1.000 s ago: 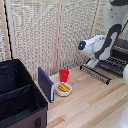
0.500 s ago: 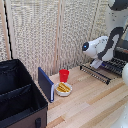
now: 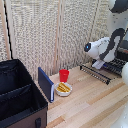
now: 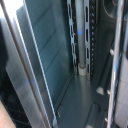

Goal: With care, position your gripper close to the oven tray handle. Make sure to grip the handle tightly. Delicately and attentively pull the tray out from the oven.

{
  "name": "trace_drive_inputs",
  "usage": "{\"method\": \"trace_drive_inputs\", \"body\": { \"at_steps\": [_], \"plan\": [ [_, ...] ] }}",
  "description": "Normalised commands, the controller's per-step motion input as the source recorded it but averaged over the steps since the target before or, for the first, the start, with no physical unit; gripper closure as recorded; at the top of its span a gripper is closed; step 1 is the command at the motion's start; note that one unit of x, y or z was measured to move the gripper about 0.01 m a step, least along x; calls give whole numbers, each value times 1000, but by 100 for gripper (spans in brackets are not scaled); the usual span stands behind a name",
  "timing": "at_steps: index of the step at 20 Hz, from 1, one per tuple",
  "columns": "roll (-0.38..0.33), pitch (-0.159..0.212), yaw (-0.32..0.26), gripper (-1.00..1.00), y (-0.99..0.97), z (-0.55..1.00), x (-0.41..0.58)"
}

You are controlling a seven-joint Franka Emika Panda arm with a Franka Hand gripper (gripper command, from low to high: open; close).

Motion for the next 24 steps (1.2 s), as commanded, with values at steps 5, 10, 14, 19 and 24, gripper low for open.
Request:
{"method": "trace_drive_inputs", "body": {
  "at_steps": [5, 10, 14, 19, 24],
  "plan": [
    [0, 0, 7, 100, -258, 47, 0],
    [25, 1, -1, 100, -150, 64, 0],
    [153, 37, -41, 100, 107, 133, -4],
    [122, 37, -78, 100, 333, 174, -29],
    [215, 43, -80, 100, 577, 106, -31]
  ]
}}
